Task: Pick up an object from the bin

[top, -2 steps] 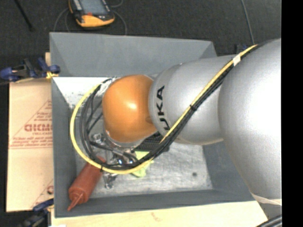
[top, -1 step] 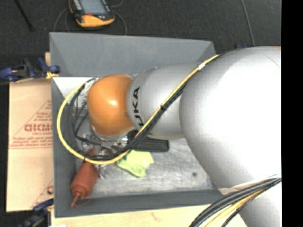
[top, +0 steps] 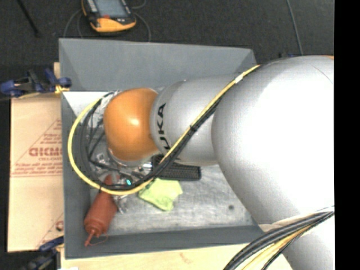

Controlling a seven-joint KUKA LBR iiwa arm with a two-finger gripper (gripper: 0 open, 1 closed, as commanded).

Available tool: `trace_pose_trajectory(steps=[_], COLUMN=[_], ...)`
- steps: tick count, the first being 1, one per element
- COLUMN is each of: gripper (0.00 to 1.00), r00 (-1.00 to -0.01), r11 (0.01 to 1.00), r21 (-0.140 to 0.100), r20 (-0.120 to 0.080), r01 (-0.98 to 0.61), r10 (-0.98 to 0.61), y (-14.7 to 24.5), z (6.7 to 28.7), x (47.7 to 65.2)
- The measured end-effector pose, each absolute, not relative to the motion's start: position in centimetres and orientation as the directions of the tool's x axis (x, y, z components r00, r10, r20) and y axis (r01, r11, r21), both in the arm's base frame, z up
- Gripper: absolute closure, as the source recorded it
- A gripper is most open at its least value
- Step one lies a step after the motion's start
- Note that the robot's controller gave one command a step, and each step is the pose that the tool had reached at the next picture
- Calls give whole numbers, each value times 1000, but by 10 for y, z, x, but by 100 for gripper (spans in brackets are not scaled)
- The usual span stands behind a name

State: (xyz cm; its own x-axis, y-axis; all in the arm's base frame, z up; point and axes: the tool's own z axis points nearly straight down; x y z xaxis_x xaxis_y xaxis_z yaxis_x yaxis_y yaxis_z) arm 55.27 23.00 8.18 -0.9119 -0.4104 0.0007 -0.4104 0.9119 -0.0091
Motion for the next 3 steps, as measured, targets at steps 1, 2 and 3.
trace_pose_trajectory(steps=[1, 2, 3], gripper=[0, 0, 0], r00=[-913, -929, -921], r11=[913, 929, 921], r21=[-9, -15, -17], r20=[1, -5, -6], r01=[-408, -370, -390], r10=[-408, -370, -390], y=[230, 228, 228], z=[82, 81, 79], x=[553, 547, 545])
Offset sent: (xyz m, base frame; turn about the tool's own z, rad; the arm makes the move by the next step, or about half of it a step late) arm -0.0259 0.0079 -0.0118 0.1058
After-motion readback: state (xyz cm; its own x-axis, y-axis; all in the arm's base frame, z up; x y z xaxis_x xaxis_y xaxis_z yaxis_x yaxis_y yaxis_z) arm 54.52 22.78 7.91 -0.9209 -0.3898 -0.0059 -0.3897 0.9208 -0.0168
